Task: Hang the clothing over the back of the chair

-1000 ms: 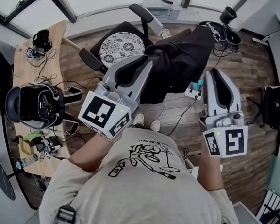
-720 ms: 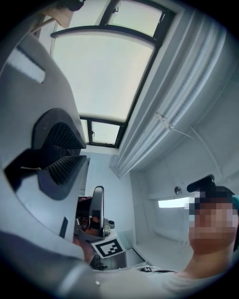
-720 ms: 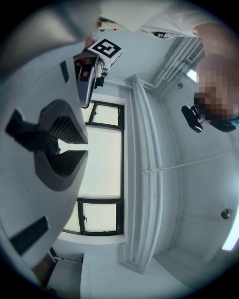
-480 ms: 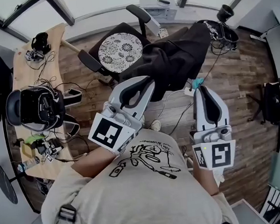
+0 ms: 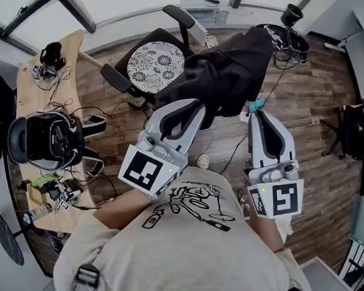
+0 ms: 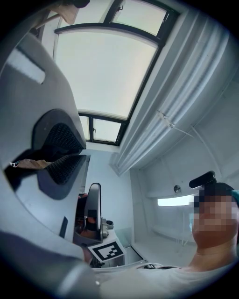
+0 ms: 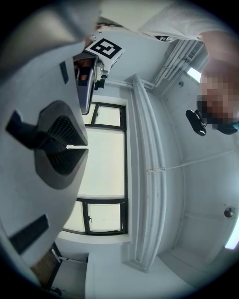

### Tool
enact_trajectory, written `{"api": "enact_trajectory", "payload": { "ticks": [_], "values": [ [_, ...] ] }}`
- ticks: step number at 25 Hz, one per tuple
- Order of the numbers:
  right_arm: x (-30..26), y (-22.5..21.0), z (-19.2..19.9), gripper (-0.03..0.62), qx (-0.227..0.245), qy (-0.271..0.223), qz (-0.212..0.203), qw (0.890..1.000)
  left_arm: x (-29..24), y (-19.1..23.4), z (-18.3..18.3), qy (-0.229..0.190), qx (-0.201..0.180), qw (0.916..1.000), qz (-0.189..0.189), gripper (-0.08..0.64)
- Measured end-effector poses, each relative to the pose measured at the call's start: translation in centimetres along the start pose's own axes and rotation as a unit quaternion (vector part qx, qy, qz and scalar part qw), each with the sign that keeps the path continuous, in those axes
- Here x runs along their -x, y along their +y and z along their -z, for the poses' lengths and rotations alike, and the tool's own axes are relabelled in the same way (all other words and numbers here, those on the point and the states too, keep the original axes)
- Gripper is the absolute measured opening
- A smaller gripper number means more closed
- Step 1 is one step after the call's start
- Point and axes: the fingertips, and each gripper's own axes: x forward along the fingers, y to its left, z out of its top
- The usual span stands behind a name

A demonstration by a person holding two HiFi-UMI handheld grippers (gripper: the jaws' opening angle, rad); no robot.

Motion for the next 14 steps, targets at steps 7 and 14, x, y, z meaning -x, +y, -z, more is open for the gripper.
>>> {"api": "enact_trajectory", "payload": {
  "ticks": [7, 14],
  "values": [
    [-0.10, 0.10, -0.22, 0.018, 0.007, 0.001, 0.000, 1.000, -0.02, 0.20, -0.03, 0.003, 0.005, 1.0000, 0.002, 0.037],
    [0.22, -0.02, -0.14, 0.017, 0.003, 0.001, -0.003, 1.000, -0.03, -0.11, 0.15, 0.004, 0.006, 1.0000, 0.004, 0.037]
  ]
}}
